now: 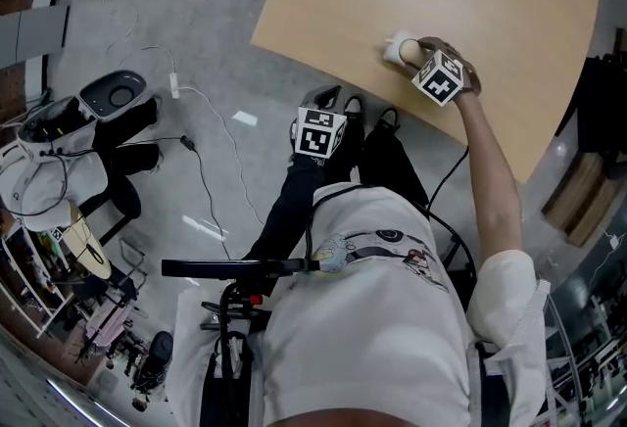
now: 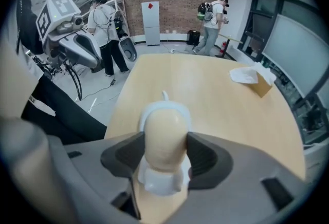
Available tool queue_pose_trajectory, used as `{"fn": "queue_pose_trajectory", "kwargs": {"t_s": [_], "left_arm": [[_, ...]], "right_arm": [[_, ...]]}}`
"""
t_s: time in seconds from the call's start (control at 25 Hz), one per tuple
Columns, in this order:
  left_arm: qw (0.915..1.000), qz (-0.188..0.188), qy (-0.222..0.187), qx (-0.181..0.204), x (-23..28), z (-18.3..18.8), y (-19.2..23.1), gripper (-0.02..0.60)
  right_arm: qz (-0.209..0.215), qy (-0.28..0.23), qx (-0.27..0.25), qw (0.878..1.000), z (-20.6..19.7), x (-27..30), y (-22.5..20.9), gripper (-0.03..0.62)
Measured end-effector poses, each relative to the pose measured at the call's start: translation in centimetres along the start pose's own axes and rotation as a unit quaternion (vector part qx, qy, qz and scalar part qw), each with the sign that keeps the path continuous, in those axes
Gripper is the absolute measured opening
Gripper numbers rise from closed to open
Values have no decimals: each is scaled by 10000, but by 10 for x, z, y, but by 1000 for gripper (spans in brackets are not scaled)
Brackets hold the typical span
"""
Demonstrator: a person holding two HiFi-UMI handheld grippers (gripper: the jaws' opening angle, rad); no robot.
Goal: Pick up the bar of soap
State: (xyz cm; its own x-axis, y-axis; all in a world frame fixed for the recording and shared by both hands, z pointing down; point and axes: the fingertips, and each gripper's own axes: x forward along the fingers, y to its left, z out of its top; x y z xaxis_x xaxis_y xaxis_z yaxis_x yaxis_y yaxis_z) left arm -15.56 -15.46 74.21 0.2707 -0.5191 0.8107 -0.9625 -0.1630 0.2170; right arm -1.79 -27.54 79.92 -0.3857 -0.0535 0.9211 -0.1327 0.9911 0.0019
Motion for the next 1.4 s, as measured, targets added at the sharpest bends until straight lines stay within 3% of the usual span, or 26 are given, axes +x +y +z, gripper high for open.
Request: {"fn": "queue_pose_trajectory", "kwargs": {"t_s": [0.16,0.32,0.44,0.64,0.8,0.96,1.12,1.24,1.4], "left_arm": [[9998,-62,-121,-132,10,17,13,3],[9983,-150,-553,-145,-4,43,8,3],[9943,-191,-1047,40,-33,67,-11,3],[9807,-199,-1881,495,-56,133,-22,3],[9604,-319,-2626,877,-75,211,-29,3],[9313,-505,-3390,1234,-105,280,-56,3],[9037,-636,-3940,1549,-159,287,-117,3],[8880,-684,-4221,1693,-188,291,-144,3],[8635,-691,-4627,1884,-217,318,-161,3]], "right_arm": [[-270,-295,241,9989,17,-3,-20,245],[-727,-855,800,9905,34,-41,-26,245],[-1257,-1341,1207,9755,40,-96,-18,245],[-2090,-2124,1783,9378,57,-165,-30,245],[-2615,-2693,2197,9004,79,-215,-55,245],[-3152,-3182,2421,8607,89,-278,-68,245],[-3699,-3602,2541,8178,65,-352,-24,245],[-3970,-3812,2483,7972,57,-389,1,245],[-4254,-4036,2411,7733,56,-425,1,245]]}}
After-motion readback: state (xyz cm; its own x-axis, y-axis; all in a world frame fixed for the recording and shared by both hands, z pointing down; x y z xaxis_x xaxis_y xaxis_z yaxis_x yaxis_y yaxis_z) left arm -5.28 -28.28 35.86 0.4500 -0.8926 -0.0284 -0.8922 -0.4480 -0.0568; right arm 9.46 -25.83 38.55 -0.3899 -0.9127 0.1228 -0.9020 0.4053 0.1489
